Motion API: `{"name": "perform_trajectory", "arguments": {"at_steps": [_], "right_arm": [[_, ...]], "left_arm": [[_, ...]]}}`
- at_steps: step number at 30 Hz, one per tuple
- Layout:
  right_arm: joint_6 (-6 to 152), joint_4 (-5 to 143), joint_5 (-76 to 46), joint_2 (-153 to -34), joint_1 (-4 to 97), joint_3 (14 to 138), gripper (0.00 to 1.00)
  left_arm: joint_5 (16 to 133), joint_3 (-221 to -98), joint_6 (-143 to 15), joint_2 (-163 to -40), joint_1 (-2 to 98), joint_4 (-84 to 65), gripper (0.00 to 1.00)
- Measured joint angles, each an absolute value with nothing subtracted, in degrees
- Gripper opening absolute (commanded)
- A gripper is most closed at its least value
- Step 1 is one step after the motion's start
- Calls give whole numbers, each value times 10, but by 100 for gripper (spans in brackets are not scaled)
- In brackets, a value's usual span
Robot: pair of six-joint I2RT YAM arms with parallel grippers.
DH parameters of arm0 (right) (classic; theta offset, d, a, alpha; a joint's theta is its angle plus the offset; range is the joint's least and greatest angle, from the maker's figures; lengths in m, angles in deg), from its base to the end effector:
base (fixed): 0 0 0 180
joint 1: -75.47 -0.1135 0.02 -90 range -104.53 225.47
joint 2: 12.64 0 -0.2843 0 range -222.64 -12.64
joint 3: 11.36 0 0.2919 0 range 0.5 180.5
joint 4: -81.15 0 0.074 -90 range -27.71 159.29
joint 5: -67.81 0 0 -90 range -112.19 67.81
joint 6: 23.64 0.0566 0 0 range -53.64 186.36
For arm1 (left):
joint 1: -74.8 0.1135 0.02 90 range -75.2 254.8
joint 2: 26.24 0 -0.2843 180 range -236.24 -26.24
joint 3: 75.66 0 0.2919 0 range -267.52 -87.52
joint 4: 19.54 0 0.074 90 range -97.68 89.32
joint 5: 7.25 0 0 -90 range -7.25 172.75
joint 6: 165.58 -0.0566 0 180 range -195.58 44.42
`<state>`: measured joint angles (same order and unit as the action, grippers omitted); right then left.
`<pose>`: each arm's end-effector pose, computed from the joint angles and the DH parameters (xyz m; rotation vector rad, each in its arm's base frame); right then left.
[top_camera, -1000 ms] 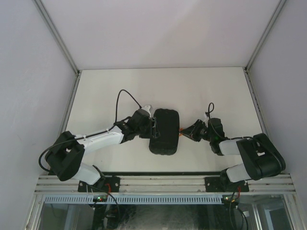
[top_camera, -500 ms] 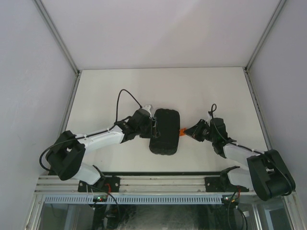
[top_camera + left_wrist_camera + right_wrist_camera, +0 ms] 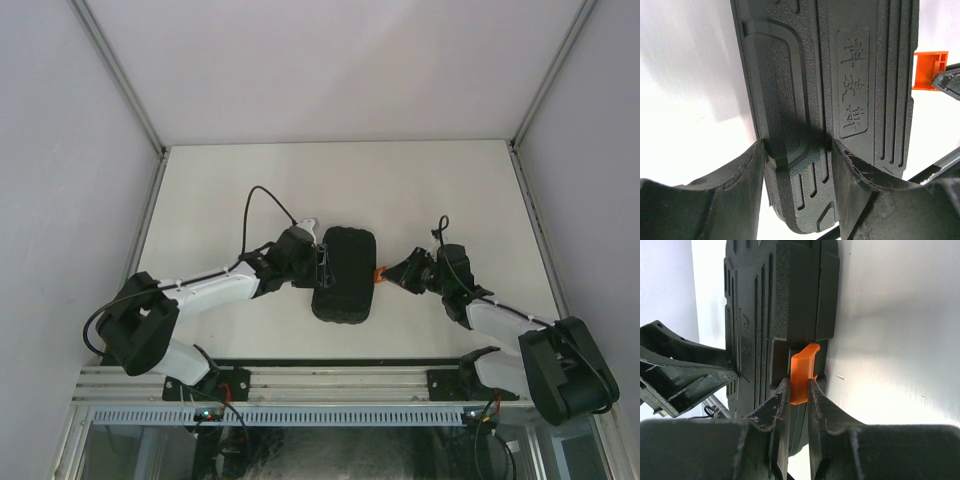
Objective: Sort the tools into containers
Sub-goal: Close the storage box at the center of the board.
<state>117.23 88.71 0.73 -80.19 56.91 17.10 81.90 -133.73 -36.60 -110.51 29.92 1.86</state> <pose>0.2257 0.0990 0.1262 0.3853 2.2582 1.1048 0.2414 -0.2416 0.1711 0.1369 2.5159 -0.6670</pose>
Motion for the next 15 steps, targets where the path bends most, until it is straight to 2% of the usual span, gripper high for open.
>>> {"name": "perform_trajectory", "arguments": {"at_steps": [15], "right_arm": [[1164, 900, 0, -839, 549, 201, 20]], "left_arm": [[827, -1340, -360, -1105, 299, 26, 53]]}}
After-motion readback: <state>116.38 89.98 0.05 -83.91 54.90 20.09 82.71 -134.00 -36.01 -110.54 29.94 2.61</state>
